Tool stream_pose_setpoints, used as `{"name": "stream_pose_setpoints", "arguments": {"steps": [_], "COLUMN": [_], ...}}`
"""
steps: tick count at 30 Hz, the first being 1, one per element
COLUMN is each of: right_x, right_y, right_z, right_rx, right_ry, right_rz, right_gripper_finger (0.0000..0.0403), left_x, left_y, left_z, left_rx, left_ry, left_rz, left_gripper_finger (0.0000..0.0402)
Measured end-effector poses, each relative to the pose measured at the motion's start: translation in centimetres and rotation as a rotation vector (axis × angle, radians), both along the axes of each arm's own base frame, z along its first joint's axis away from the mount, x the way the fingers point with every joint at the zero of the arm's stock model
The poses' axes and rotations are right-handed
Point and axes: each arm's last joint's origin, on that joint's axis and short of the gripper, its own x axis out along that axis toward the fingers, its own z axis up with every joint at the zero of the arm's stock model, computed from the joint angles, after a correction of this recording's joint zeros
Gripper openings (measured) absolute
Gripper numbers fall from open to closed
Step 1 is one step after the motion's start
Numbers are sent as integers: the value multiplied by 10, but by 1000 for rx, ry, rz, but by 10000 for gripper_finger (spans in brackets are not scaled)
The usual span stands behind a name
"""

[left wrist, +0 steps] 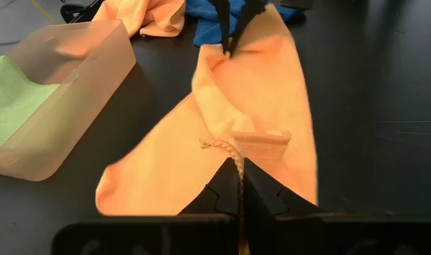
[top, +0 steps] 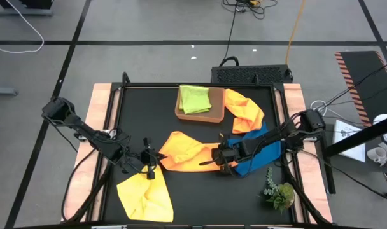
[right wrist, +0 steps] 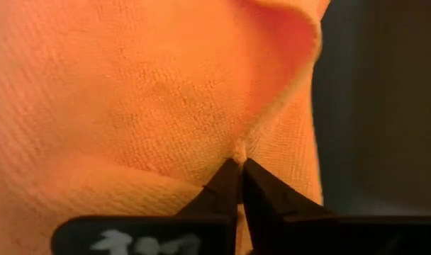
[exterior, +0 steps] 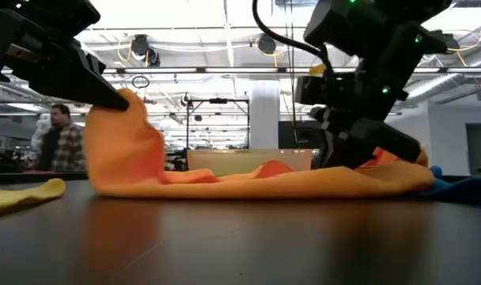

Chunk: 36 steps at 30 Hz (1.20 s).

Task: Fold microfiber towels
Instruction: Fold the left orange microfiber cloth

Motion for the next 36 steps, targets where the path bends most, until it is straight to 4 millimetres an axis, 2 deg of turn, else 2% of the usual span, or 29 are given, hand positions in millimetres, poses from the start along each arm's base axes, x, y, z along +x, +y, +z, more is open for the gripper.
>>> {"name": "stream_pose_setpoints", "arguments": {"steps": [14, 20, 24, 27, 36], "right_x": [-19, -26, -27, -23, -15], "right_y": [-6, -7, -7, -9, -21], "right_z": [82, 98, 98, 91, 35], "right_rx": [46, 63, 88, 139, 178], "right_ry": [-288, -344, -343, -310, -148], "right_rz": [9, 11, 10, 14, -75], "right_gripper_finger": [3, 5, 6, 6, 14], "left_x": [1, 1, 1, 1, 1], "left_y": [-1, -1, -2, -2, -2], "left_z": [2, 2, 2, 2, 3], "left_rx": [-1, 14, 17, 21, 20], "left_ry": [-5, -6, -6, -4, -1], "left_rz": [-3, -15, -17, -22, -38], "left_gripper_finger": [9, 7, 12, 4, 6]}}
